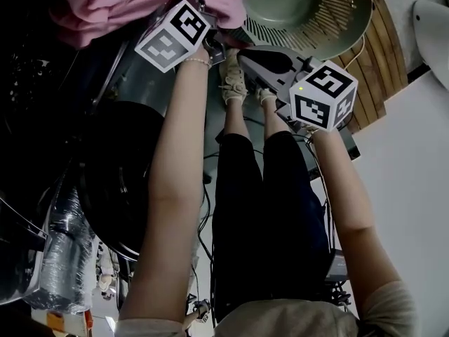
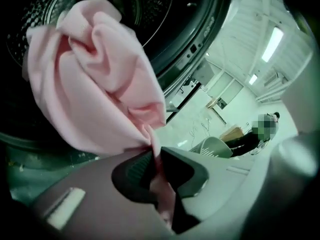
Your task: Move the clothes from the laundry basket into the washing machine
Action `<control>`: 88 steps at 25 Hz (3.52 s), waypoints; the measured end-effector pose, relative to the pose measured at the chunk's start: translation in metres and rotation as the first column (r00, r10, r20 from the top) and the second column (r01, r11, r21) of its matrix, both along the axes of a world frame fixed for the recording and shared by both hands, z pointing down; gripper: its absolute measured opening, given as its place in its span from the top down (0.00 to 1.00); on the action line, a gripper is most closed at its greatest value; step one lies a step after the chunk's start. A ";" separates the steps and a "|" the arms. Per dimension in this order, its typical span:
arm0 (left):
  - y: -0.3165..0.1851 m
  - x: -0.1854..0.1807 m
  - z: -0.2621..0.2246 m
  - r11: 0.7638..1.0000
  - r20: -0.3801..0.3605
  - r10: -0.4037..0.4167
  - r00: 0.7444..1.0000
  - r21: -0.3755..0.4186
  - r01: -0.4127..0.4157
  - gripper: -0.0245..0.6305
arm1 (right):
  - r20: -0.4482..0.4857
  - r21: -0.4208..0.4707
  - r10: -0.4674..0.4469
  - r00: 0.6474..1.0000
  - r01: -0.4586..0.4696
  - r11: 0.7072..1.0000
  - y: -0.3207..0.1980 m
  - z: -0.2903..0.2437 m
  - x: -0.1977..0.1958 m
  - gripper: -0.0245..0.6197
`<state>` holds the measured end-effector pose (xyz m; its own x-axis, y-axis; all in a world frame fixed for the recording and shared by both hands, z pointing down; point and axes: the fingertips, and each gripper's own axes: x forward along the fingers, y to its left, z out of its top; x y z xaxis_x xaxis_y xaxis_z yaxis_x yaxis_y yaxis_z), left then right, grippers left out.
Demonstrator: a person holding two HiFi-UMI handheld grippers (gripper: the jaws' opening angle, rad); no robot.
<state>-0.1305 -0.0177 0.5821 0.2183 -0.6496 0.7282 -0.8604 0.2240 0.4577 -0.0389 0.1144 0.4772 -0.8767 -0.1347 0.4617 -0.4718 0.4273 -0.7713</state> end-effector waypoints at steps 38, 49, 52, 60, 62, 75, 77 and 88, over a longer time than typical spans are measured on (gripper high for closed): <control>0.026 -0.123 -0.055 0.998 0.541 -0.001 0.841 0.048 -0.029 0.42 | 0.027 -0.024 -0.050 0.998 0.051 0.998 0.010 -0.009 -0.026 0.93; 0.003 -0.137 -0.006 0.998 0.660 0.055 0.749 -0.062 -0.019 0.70 | -0.011 -0.038 -0.077 0.997 0.076 0.996 0.020 0.008 -0.023 0.93; 0.000 -0.134 -0.022 0.997 0.628 0.076 0.774 -0.029 -0.074 0.88 | -0.011 -0.048 -0.069 0.998 0.068 0.997 0.023 0.007 -0.021 0.93; -0.052 -0.178 -0.129 0.961 0.678 -0.159 0.717 0.273 -0.045 0.91 | 0.003 -0.023 -0.067 0.998 0.067 0.998 0.012 -0.015 -0.026 0.93; -0.064 -0.196 -0.144 0.948 0.666 -0.232 0.709 0.317 0.012 0.91 | 0.005 -0.011 -0.060 0.998 0.060 0.998 0.005 -0.018 -0.027 0.93; -0.044 -0.176 -0.080 0.990 0.496 -0.123 0.860 0.117 0.075 0.59 | 0.013 -0.015 -0.064 0.998 0.065 0.998 0.006 -0.018 -0.030 0.93; -0.034 -0.166 -0.077 0.994 0.468 -0.089 0.879 0.100 0.048 0.59 | 0.013 -0.018 -0.051 0.999 0.052 0.999 0.005 -0.019 -0.029 0.93; -0.007 -0.123 -0.010 0.983 0.448 0.178 0.876 -0.125 -0.135 0.54 | 0.002 -0.030 -0.019 1.000 0.019 0.999 -0.002 -0.005 -0.019 0.93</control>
<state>-0.2538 -0.0245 0.5718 -0.0578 -0.5646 0.8234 -0.9959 0.0895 -0.0085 -0.0576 0.1125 0.4718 -0.8800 -0.1040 0.4634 -0.4621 0.4128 -0.7849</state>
